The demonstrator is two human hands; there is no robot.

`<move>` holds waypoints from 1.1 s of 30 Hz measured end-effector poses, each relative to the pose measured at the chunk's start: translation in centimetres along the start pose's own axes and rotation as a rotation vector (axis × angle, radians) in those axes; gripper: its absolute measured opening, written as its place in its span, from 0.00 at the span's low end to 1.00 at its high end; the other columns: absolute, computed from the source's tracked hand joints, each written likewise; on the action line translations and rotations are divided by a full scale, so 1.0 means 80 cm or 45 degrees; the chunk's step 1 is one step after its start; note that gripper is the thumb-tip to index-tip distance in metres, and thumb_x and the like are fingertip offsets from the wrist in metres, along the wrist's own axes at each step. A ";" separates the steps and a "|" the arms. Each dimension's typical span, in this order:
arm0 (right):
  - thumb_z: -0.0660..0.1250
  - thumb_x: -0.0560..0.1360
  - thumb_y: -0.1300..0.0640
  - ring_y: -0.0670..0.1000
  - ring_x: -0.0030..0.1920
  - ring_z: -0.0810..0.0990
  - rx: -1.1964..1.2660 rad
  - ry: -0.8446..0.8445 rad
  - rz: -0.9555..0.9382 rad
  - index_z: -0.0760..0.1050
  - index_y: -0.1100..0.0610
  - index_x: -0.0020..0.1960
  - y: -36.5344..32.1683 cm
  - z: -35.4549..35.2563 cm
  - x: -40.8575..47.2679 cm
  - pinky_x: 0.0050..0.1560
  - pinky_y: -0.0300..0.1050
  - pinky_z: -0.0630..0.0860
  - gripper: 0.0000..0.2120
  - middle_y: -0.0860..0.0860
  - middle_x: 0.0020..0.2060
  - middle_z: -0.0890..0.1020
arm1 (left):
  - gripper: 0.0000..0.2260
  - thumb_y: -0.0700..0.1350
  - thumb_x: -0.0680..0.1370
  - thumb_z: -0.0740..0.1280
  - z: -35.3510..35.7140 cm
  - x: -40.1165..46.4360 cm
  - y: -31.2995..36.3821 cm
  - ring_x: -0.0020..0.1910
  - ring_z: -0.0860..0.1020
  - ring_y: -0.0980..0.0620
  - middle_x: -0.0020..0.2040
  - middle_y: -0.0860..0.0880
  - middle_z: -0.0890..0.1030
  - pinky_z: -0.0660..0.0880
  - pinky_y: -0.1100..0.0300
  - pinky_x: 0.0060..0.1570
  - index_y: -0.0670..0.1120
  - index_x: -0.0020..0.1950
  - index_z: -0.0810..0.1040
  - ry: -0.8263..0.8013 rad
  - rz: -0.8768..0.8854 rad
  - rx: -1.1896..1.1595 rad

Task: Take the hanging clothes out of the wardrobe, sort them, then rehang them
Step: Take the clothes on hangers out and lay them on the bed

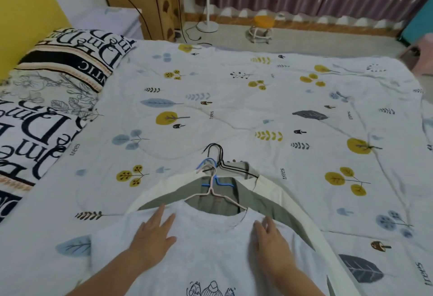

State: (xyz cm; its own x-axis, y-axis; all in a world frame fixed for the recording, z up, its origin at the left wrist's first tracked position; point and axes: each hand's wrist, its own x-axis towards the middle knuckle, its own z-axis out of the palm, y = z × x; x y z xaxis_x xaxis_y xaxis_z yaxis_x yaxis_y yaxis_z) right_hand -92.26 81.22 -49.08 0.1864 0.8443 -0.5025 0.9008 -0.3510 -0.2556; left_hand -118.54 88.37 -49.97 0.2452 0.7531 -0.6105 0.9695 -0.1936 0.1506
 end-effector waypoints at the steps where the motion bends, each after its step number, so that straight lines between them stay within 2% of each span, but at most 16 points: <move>1: 0.51 0.80 0.58 0.55 0.65 0.69 -0.078 -0.064 -0.010 0.59 0.55 0.71 -0.001 -0.001 -0.002 0.61 0.45 0.67 0.20 0.57 0.72 0.56 | 0.26 0.54 0.82 0.51 -0.003 -0.003 -0.001 0.77 0.44 0.49 0.77 0.47 0.36 0.48 0.54 0.73 0.50 0.77 0.45 -0.028 -0.014 -0.003; 3: 0.50 0.80 0.59 0.56 0.68 0.65 -0.192 -0.207 -0.005 0.57 0.54 0.72 -0.010 -0.011 -0.008 0.64 0.47 0.65 0.21 0.57 0.72 0.56 | 0.23 0.53 0.82 0.51 -0.016 -0.012 -0.002 0.76 0.51 0.48 0.78 0.45 0.46 0.52 0.58 0.72 0.49 0.76 0.55 -0.040 -0.048 -0.065; 5: 0.49 0.79 0.60 0.56 0.67 0.67 -0.279 -0.318 -0.001 0.62 0.55 0.69 -0.021 -0.026 -0.014 0.64 0.49 0.65 0.19 0.55 0.68 0.64 | 0.19 0.52 0.82 0.53 -0.035 -0.027 -0.002 0.72 0.61 0.49 0.74 0.45 0.60 0.59 0.63 0.67 0.48 0.72 0.64 0.005 -0.039 -0.171; 8: 0.51 0.79 0.58 0.53 0.67 0.69 -0.396 -0.364 -0.042 0.65 0.53 0.68 -0.047 -0.060 -0.026 0.67 0.51 0.62 0.18 0.51 0.66 0.70 | 0.16 0.50 0.82 0.54 -0.073 -0.061 -0.004 0.67 0.67 0.52 0.69 0.48 0.68 0.63 0.66 0.61 0.48 0.69 0.68 0.069 -0.009 -0.246; 11: 0.53 0.80 0.57 0.53 0.67 0.69 -0.392 -0.327 -0.148 0.65 0.53 0.69 -0.083 -0.099 -0.049 0.69 0.50 0.62 0.18 0.51 0.67 0.71 | 0.16 0.50 0.82 0.55 -0.113 -0.108 -0.010 0.65 0.69 0.52 0.67 0.49 0.70 0.65 0.64 0.60 0.48 0.68 0.68 0.120 -0.007 -0.234; 13: 0.54 0.80 0.55 0.54 0.65 0.71 -0.404 -0.270 -0.244 0.67 0.55 0.68 -0.112 -0.125 -0.071 0.64 0.46 0.67 0.17 0.53 0.65 0.72 | 0.16 0.50 0.81 0.56 -0.136 -0.144 -0.016 0.64 0.71 0.51 0.66 0.49 0.72 0.66 0.62 0.59 0.48 0.67 0.70 0.161 -0.028 -0.226; 16: 0.55 0.79 0.56 0.55 0.56 0.75 -0.415 -0.201 -0.371 0.69 0.58 0.65 -0.166 -0.158 -0.108 0.52 0.42 0.70 0.16 0.56 0.51 0.73 | 0.16 0.50 0.81 0.56 -0.168 -0.209 -0.031 0.63 0.71 0.50 0.65 0.49 0.73 0.67 0.61 0.59 0.48 0.67 0.70 0.225 -0.077 -0.243; 18: 0.55 0.78 0.58 0.55 0.51 0.75 -0.412 -0.177 -0.439 0.71 0.60 0.62 -0.202 -0.176 -0.134 0.51 0.44 0.71 0.15 0.54 0.46 0.71 | 0.16 0.50 0.81 0.56 -0.185 -0.250 -0.043 0.63 0.72 0.49 0.65 0.48 0.73 0.68 0.59 0.59 0.48 0.67 0.70 0.276 -0.114 -0.260; 20: 0.56 0.78 0.58 0.57 0.56 0.76 -0.435 -0.136 -0.541 0.71 0.59 0.62 -0.242 -0.193 -0.168 0.50 0.44 0.71 0.14 0.55 0.50 0.74 | 0.16 0.51 0.80 0.57 -0.199 -0.298 -0.060 0.61 0.72 0.49 0.65 0.48 0.74 0.69 0.59 0.58 0.48 0.66 0.71 0.336 -0.152 -0.275; 21: 0.56 0.79 0.57 0.57 0.58 0.75 -0.441 -0.111 -0.593 0.71 0.59 0.63 -0.260 -0.199 -0.186 0.51 0.44 0.70 0.15 0.56 0.55 0.75 | 0.16 0.51 0.80 0.57 -0.205 -0.322 -0.068 0.61 0.72 0.49 0.64 0.48 0.74 0.69 0.58 0.58 0.48 0.66 0.71 0.363 -0.169 -0.272; 23: 0.56 0.79 0.57 0.56 0.63 0.72 -0.425 -0.081 -0.697 0.69 0.58 0.66 -0.299 -0.208 -0.224 0.56 0.43 0.70 0.16 0.56 0.63 0.73 | 0.16 0.51 0.80 0.57 -0.212 -0.375 -0.090 0.61 0.72 0.49 0.65 0.49 0.74 0.70 0.58 0.58 0.48 0.66 0.71 0.410 -0.220 -0.255; 25: 0.56 0.79 0.56 0.55 0.65 0.71 -0.414 -0.063 -0.800 0.68 0.56 0.68 -0.338 -0.211 -0.259 0.59 0.41 0.68 0.18 0.55 0.66 0.71 | 0.16 0.52 0.80 0.57 -0.217 -0.430 -0.112 0.62 0.72 0.49 0.66 0.49 0.73 0.70 0.57 0.59 0.49 0.67 0.70 0.466 -0.280 -0.243; 29: 0.57 0.79 0.55 0.54 0.65 0.71 -0.433 -0.022 -1.001 0.66 0.53 0.69 -0.417 -0.201 -0.335 0.59 0.40 0.68 0.19 0.54 0.67 0.71 | 0.17 0.53 0.81 0.56 -0.211 -0.544 -0.159 0.60 0.74 0.49 0.64 0.50 0.74 0.71 0.57 0.56 0.50 0.67 0.69 0.579 -0.435 -0.241; 33: 0.57 0.79 0.55 0.56 0.62 0.73 -0.501 0.071 -1.222 0.67 0.56 0.68 -0.493 -0.183 -0.433 0.59 0.45 0.72 0.18 0.56 0.64 0.74 | 0.18 0.55 0.80 0.57 -0.186 -0.660 -0.207 0.60 0.74 0.49 0.64 0.49 0.74 0.72 0.55 0.58 0.50 0.67 0.69 0.667 -0.598 -0.229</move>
State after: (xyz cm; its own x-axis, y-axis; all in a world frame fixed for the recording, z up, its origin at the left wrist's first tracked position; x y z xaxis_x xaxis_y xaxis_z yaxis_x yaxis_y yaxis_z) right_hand -128.52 71.71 -9.52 -0.6680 0.7198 -0.1888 0.7424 0.6272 -0.2355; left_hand -147.50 61.19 -8.65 -0.2709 0.9423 -0.1966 0.9477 0.2969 0.1171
